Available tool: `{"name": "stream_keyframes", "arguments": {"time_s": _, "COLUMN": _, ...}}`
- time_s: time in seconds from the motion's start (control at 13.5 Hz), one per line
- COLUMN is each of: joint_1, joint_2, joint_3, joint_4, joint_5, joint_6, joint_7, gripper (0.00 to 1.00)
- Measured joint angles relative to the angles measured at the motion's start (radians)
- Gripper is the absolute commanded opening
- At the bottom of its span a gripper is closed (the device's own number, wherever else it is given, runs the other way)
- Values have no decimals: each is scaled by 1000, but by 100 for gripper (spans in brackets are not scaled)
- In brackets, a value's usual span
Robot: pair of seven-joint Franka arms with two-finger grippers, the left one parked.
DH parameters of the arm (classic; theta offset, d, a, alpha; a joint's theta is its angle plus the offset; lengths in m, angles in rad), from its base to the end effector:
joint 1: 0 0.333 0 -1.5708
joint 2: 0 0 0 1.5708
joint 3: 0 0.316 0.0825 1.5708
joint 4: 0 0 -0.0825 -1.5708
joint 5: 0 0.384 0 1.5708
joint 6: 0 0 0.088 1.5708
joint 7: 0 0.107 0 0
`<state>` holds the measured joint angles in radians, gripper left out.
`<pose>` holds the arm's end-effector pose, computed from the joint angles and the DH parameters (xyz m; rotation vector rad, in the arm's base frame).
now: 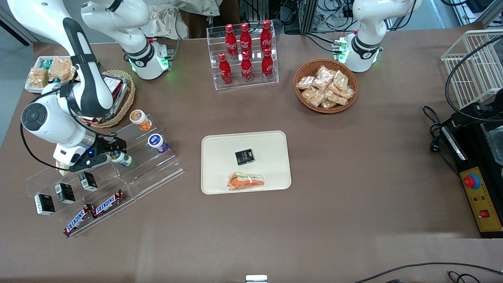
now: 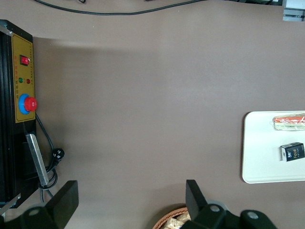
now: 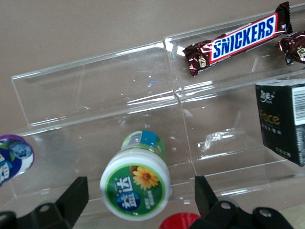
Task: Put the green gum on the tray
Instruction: 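Lift the green gum bottle out of the rack with the right gripper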
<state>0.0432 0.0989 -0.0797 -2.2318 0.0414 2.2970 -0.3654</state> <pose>0.5325 -0.0184 0.3249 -3.0773 -0.4669 0.0437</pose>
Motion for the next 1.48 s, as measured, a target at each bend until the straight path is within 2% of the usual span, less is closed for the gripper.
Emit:
{"name": "stream_keyframes", "arguments": {"time_s": 0.15, "joint_1": 4, "joint_2": 7, "joint_3": 1, "joint_4": -2, "joint_5": 2, "joint_6": 15, "joint_7": 0, "gripper": 98}}
{"name": "stream_keyframes", "arguments": {"time_s": 0.22, "joint_1": 4, "joint_2": 12, "joint_3": 1, "joint_4": -4, "joint_5": 2, "joint_6": 22, "joint_7": 0, "gripper": 88}}
{"name": "stream_keyframes", "arguments": {"time_s": 0.37, "joint_1": 4, "joint_2": 20, "joint_3": 1, "joint_4": -8, "joint_5": 2, "joint_6": 33, "joint_7": 0, "gripper": 39}}
{"name": "stream_keyframes", "arguments": {"time_s": 0.44, "joint_1": 4, "joint_2": 23, "joint_3": 1, "joint_4": -8, "joint_5": 3, "joint_6": 36, "joint_7": 0, "gripper": 21}}
{"name": "stream_keyframes", "arguments": {"time_s": 0.52, "joint_1": 4, "joint_2": 24, "joint_3": 1, "joint_4": -8, "joint_5": 3, "joint_6": 38, "joint_7": 0, "gripper": 10}}
{"name": "stream_keyframes", "arguments": {"time_s": 0.59, "joint_1": 4, "joint_2": 24, "joint_3": 1, "joint_4": -8, "joint_5": 3, "joint_6": 38, "joint_7": 0, "gripper": 7}}
{"name": "stream_keyframes", "arguments": {"time_s": 0.96, "joint_1": 4, "joint_2": 16, "joint_3": 2, "joint_4": 26, "joint_5": 4, "joint_6": 12, "joint_7": 0, "gripper": 8}}
{"name": "stream_keyframes", "arguments": {"time_s": 1.48, "joint_1": 24, "joint_2": -52, "joint_3": 4, "joint_4": 488, "joint_5": 33, "joint_6": -640, "joint_7": 59, "gripper": 10}}
